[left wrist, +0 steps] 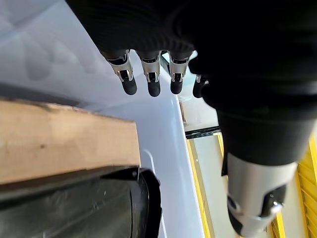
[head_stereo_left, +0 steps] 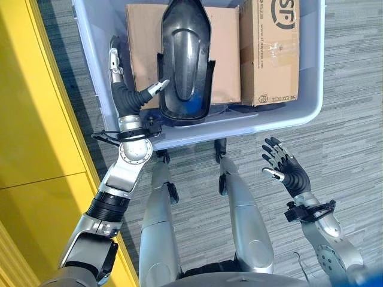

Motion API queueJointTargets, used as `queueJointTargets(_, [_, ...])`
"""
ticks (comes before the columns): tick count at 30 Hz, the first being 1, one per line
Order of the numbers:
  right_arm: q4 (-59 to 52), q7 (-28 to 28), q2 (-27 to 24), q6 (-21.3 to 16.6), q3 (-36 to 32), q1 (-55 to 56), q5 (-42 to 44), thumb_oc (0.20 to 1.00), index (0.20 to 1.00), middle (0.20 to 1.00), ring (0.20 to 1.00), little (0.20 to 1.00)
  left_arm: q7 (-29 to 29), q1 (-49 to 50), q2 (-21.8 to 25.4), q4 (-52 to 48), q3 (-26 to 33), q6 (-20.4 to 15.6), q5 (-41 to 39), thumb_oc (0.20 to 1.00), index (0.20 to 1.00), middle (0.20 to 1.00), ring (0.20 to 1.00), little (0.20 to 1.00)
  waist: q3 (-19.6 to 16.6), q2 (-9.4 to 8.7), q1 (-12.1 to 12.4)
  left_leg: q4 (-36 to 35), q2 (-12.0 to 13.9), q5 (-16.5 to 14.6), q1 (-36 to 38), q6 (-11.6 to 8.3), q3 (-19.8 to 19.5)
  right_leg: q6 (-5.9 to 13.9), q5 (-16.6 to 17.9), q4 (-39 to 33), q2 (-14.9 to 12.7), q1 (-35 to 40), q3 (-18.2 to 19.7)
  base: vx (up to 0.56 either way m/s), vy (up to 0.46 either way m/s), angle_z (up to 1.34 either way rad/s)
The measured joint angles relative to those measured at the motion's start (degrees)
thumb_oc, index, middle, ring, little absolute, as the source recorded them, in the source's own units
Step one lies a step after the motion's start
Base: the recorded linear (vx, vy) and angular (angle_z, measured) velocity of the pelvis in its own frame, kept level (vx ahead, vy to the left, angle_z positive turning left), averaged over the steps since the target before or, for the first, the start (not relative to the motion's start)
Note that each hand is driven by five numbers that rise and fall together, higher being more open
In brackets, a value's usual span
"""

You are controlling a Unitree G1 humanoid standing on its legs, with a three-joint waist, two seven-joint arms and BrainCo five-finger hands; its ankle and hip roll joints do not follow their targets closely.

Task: Move parts from the plastic box to the shelf.

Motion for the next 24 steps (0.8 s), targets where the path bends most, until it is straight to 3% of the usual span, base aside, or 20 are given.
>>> queueJointTargets(24, [0.1, -0.7, 0.0, -0.1, 0.1, 0.0, 0.0, 1.000, 1.000, 1.000, 1.000, 1.000, -1.2, -5.2, -2.0, 8.8, -4.6, 1.3, -0.6, 1.000, 1.000, 1.000, 1.000, 1.000, 0.0, -0.01, -0.6, 0.0, 0.0, 0.0, -0.1, 0.05, 0.7, 0.00, 0.0, 0.7, 0.1, -1.0, 1.0, 0.00, 0.000, 0.00])
